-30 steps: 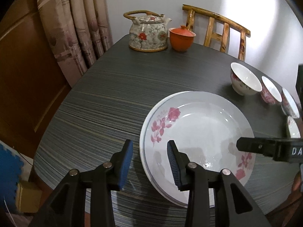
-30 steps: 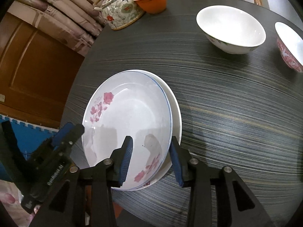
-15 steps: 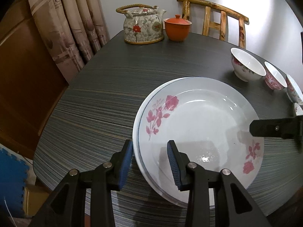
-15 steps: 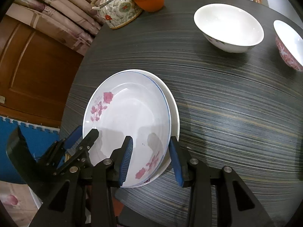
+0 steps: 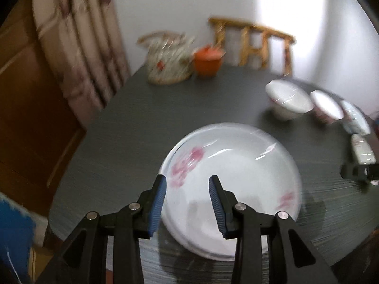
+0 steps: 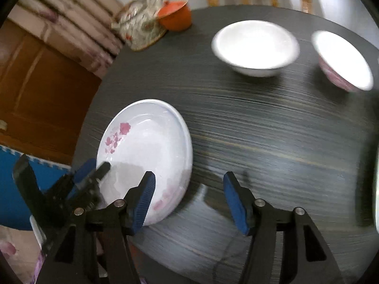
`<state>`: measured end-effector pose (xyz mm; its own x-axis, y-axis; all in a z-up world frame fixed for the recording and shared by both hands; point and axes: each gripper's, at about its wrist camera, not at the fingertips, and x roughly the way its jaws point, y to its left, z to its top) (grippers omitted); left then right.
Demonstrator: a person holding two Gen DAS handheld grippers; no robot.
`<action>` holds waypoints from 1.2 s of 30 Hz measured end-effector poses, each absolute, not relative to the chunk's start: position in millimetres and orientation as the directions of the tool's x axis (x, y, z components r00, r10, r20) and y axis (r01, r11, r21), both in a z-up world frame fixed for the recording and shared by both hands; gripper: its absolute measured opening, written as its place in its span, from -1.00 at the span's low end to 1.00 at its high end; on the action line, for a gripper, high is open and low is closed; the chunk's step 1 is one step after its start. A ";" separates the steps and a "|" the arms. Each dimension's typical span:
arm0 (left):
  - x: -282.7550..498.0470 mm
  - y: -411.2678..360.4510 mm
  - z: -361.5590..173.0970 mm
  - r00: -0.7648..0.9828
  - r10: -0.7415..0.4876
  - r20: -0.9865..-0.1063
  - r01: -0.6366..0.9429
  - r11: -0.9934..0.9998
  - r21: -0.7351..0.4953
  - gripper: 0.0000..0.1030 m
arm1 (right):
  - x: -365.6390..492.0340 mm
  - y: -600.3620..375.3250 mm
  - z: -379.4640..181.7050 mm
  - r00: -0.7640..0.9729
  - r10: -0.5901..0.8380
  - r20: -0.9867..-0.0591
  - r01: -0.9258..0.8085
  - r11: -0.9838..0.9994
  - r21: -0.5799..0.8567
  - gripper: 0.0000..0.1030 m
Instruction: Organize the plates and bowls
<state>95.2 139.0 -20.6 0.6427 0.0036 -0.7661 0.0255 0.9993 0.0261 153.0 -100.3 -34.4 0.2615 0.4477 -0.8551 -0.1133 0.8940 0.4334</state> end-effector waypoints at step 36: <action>186.0 -237.7 -87.4 0.243 -0.412 -0.878 0.380 0.873 -0.304 0.03 | 125.7 -460.7 -84.7 0.367 0.198 -0.909 0.256 0.918 0.303 -0.52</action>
<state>186.0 -237.7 -87.4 0.2431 -0.4116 -0.8784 0.3805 0.8734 -0.3040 125.7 -460.7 -84.7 0.3670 0.1981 -0.9089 0.2559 0.9178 0.3034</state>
